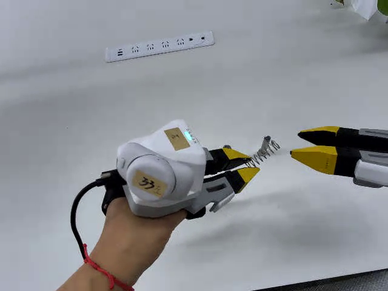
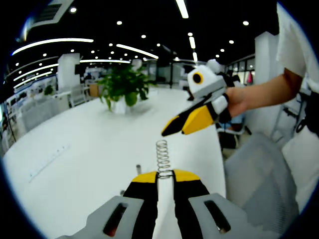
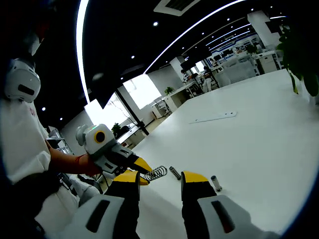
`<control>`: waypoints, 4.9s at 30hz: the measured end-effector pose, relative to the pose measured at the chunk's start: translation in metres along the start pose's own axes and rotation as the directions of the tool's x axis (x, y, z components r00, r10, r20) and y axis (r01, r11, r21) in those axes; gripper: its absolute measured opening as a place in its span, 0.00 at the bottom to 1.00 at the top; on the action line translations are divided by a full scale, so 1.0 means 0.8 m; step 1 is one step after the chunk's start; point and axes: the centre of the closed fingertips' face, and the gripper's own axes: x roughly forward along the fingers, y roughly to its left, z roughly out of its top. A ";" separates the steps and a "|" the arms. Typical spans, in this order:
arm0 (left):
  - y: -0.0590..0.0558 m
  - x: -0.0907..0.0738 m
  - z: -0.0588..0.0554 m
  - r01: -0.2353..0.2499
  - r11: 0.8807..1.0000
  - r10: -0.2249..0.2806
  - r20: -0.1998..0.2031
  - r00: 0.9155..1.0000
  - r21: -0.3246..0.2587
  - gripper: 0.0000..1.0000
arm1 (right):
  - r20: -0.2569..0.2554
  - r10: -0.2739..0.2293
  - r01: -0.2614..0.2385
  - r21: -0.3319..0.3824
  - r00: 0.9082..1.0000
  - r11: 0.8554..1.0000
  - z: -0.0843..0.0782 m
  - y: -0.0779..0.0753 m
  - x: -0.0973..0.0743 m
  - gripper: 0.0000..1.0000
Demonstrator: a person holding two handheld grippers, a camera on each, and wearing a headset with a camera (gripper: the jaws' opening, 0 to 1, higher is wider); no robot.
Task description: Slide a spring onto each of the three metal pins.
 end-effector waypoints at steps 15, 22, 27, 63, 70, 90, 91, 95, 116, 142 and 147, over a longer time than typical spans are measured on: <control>-0.010 -0.010 0.027 0.018 1.000 -0.017 0.091 0.996 -0.014 0.10 | 0.033 0.063 -0.066 0.093 0.997 0.994 0.013 0.022 0.017 0.18; -0.012 -0.011 0.029 0.025 1.000 -0.024 0.101 0.995 -0.016 0.11 | 0.018 0.074 -0.075 0.062 0.997 0.995 0.015 0.027 0.016 0.14; -0.014 -0.011 0.027 0.036 0.999 -0.034 0.098 0.995 -0.015 0.11 | -0.025 0.078 -0.079 -0.009 0.997 0.997 0.015 0.034 0.017 0.14; -0.041 -0.010 0.007 0.106 0.994 -0.108 0.048 0.993 0.034 0.10 | -0.440 0.018 -0.258 -0.492 0.898 0.831 -0.022 0.083 0.022 0.13; -0.043 -0.009 0.006 0.108 0.993 -0.110 0.043 0.993 0.043 0.10 | -0.566 -0.028 -0.359 -0.559 0.824 0.747 -0.022 0.085 0.017 0.21; -0.048 -0.005 0.002 0.130 0.988 -0.132 0.017 0.991 0.087 0.10 | -0.855 -0.119 -0.699 -0.485 0.504 0.526 -0.049 0.075 0.020 0.17; -0.048 -0.005 0.003 0.131 0.988 -0.133 0.020 0.991 0.086 0.10 | -0.859 -0.121 -0.704 -0.481 0.497 0.522 -0.051 0.076 0.019 0.16; -0.047 -0.004 0.004 0.133 0.988 -0.136 0.026 0.990 0.084 0.10 | -0.869 -0.136 -0.718 -0.473 0.476 0.512 -0.053 0.072 0.019 0.14; -0.045 -0.007 0.005 0.135 0.988 -0.139 0.050 0.989 0.076 0.11 | -0.867 -0.146 -0.703 -0.475 0.476 0.529 -0.052 0.074 0.020 0.12; 0.025 -0.075 -0.039 -0.034 0.999 0.034 0.028 0.999 0.000 0.47 | -0.792 -0.287 -0.540 -0.587 0.540 0.604 -0.001 0.003 0.025 0.12; 0.039 -0.089 -0.049 -0.058 0.998 0.058 0.024 0.998 -0.006 0.57 | -0.781 -0.321 -0.502 -0.600 0.536 0.622 0.000 -0.022 0.032 0.12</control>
